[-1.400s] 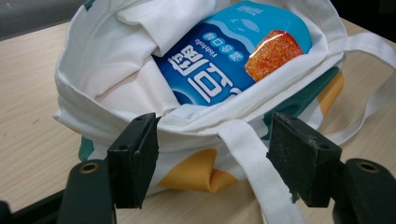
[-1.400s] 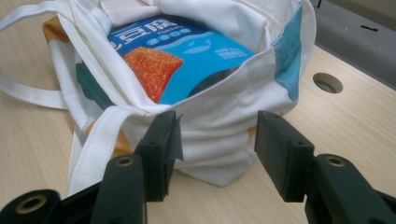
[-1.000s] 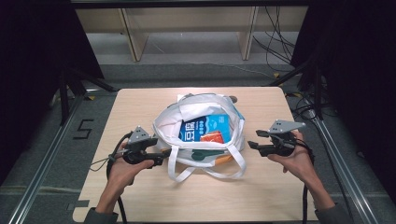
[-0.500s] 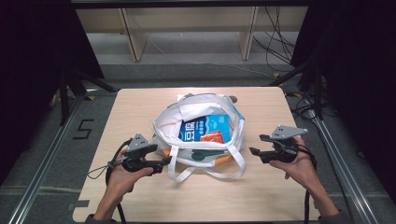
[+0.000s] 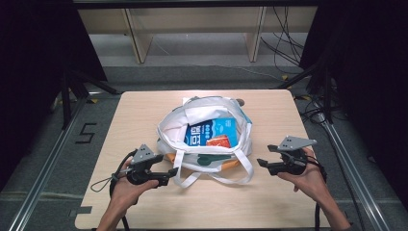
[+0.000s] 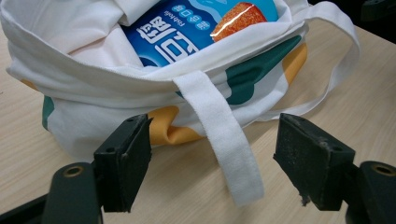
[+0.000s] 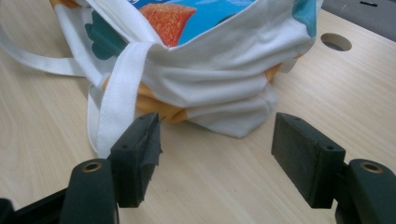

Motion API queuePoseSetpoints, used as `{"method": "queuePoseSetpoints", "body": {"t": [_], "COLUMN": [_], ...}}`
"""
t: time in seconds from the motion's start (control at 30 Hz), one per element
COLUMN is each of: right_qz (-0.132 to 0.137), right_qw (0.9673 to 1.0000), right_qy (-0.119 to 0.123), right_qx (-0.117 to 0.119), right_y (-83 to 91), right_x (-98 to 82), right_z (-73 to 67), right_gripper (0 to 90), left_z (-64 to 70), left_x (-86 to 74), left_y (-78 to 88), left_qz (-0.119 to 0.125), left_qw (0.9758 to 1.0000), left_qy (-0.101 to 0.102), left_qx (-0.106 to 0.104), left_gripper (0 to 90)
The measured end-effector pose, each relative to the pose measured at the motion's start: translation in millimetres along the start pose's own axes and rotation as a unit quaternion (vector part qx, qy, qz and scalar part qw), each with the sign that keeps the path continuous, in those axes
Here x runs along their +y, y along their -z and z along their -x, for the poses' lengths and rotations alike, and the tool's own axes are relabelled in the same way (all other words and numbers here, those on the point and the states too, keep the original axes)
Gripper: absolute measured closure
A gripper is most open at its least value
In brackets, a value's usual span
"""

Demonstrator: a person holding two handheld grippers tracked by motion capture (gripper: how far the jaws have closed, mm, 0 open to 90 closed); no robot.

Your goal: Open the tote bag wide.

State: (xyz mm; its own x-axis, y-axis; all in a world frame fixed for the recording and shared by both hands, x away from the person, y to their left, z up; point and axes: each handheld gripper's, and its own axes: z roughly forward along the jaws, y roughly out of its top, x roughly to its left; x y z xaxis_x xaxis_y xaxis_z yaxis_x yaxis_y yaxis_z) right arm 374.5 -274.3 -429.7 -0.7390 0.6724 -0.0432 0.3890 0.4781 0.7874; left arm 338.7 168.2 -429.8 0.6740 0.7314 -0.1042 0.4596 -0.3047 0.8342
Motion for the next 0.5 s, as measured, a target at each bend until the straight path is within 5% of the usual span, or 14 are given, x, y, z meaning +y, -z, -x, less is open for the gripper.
{"method": "queuePoseSetpoints", "body": {"t": [0.2,0.23,0.3,0.33,0.4,0.5], "right_qz": [0.000,-0.004,-0.003,-0.004,-0.003,-0.008], "right_qw": [1.0000,1.0000,1.0000,1.0000,1.0000,1.0000], "right_qy": [0.002,-0.001,-0.002,-0.002,-0.008,-0.006], "right_qx": [-0.002,0.004,0.002,0.003,-0.003,-0.001], "right_y": [0.6,0.6,0.7,0.9,1.8,2.9], "right_x": [-5.1,-5.8,-7.7,-8.4,-10.4,-13.1], "right_z": [-1.0,-1.7,-1.7,-1.9,-3.1,-2.7], "right_gripper": [32.8,32.7,32.5,32.4,31.8,31.2], "left_z": [1.6,0.2,1.4,-0.4,2.2,3.2], "left_x": [-5.1,-5.3,-7.4,-7.2,-9.7,-12.6], "left_y": [-0.8,1.7,-0.1,2.2,0.0,-0.2], "left_qz": [0.001,-0.017,-0.003,-0.019,-0.002,-0.009], "left_qw": [1.0000,0.9998,1.0000,0.9997,1.0000,0.9999], "left_qy": [0.006,-0.008,0.002,-0.014,0.004,0.005], "left_qx": [-0.002,0.002,0.000,0.002,-0.001,-0.002], "left_gripper": [25.8,25.7,25.7,25.6,25.6,24.8]}}
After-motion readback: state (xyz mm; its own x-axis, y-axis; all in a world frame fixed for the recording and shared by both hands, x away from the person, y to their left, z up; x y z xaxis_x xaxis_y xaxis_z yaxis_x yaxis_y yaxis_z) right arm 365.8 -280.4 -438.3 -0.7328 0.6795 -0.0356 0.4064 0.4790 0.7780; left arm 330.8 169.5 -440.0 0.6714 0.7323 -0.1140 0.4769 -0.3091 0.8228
